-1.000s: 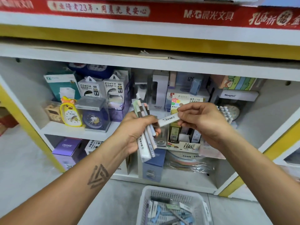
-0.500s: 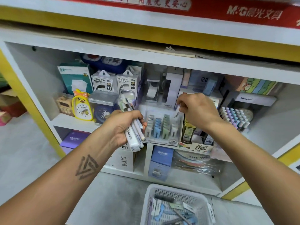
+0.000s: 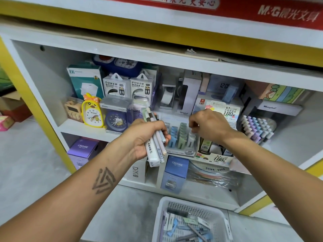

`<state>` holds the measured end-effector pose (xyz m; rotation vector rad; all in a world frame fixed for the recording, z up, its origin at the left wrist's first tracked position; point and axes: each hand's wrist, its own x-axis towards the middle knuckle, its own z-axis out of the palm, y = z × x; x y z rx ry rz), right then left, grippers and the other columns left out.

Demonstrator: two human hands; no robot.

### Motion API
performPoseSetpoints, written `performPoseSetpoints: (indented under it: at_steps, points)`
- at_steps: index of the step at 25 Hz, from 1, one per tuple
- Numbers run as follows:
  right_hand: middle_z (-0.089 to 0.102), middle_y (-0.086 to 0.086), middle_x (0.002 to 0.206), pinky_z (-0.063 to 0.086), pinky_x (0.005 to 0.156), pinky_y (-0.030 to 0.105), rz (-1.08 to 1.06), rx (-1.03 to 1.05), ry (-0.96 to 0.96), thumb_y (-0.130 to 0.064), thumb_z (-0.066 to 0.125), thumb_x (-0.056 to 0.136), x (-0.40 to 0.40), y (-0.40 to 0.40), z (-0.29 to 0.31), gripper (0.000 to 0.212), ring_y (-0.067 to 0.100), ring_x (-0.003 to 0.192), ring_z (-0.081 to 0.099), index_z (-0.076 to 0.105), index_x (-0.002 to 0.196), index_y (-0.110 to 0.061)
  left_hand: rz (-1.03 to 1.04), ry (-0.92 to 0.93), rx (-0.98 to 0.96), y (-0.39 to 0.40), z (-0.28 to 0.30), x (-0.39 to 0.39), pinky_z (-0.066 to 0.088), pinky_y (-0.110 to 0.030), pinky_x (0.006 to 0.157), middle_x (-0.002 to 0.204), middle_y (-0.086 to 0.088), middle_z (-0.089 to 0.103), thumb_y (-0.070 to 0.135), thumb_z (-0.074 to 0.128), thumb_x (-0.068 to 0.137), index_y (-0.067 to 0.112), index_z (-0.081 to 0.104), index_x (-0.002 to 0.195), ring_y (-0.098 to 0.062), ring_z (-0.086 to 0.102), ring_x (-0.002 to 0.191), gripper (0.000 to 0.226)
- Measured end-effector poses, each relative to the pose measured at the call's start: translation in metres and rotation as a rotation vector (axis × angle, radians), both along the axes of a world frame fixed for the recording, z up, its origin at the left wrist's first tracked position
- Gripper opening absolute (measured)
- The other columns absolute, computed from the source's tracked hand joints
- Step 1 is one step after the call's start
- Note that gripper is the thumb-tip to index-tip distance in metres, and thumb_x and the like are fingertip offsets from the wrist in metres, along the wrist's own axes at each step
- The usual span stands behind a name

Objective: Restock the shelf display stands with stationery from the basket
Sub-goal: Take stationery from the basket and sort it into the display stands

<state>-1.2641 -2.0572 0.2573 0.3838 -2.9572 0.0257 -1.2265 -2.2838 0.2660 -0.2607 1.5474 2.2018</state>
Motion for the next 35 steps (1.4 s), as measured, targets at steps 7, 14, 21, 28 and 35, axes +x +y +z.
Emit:
performPoseSetpoints:
  at_steps: [7, 14, 21, 28, 35]
  points:
    - [0.072, -0.008, 0.103, 0.053, 0.080, 0.031, -0.013, -0.215, -0.065, -0.023, 0.060, 0.095, 0.016, -0.010, 0.020, 0.015, 0.013, 0.098, 0.065, 0.075, 0.099, -0.024, 0.107, 0.018, 0.078, 0.018, 0.010, -0.001, 0.057, -0.032, 0.051, 0.070, -0.024, 0.060, -0.012, 0.059, 0.082, -0.004, 0.056, 0.091, -0.027, 0.063, 0.052, 0.012]
    - [0.064, -0.002, 0.071, 0.047, 0.056, 0.033, 0.023, -0.750, -0.308, -0.050, 0.086, 0.067, 0.102, -0.026, 0.038, 0.044, 0.008, 0.060, 0.055, 0.062, 0.085, -0.018, 0.337, 0.059, 0.026, 0.074, 0.000, -0.007, 0.056, -0.048, 0.047, 0.054, -0.021, 0.059, -0.010, 0.055, 0.082, -0.008, 0.053, 0.091, -0.030, 0.063, 0.047, 0.009]
    - [0.075, 0.013, 0.075, 0.062, 0.064, 0.036, -0.055, -0.935, -0.334, -0.003, 0.079, 0.081, 0.110, 0.016, 0.041, 0.017, 0.025, 0.064, 0.073, 0.072, 0.096, -0.008, 0.381, 0.019, 0.052, 0.102, -0.001, -0.012, 0.054, -0.044, 0.043, 0.048, -0.017, 0.057, -0.009, 0.053, 0.087, 0.004, 0.046, 0.082, -0.024, 0.062, 0.040, 0.016]
    - [0.077, 0.009, 0.089, 0.056, 0.085, 0.031, -0.120, -1.177, -0.191, -0.008, 0.078, 0.083, 0.088, 0.033, 0.045, 0.010, 0.015, 0.083, 0.071, 0.080, 0.091, -0.014, 0.389, 0.029, 0.019, 0.069, 0.003, -0.014, 0.053, -0.030, 0.043, 0.046, -0.011, 0.056, -0.009, 0.055, 0.085, 0.003, 0.049, 0.090, -0.021, 0.061, 0.039, 0.014]
    - [0.070, -0.016, 0.089, 0.047, 0.062, 0.007, -0.120, -0.700, -0.077, -0.006, 0.077, 0.083, 0.047, 0.019, 0.047, 0.024, -0.001, 0.077, 0.065, 0.076, 0.098, -0.025, 0.297, 0.000, 0.026, 0.044, 0.005, -0.008, 0.053, -0.030, 0.045, 0.082, -0.023, 0.057, -0.010, 0.055, 0.085, -0.002, 0.050, 0.102, -0.022, 0.059, 0.040, 0.019]
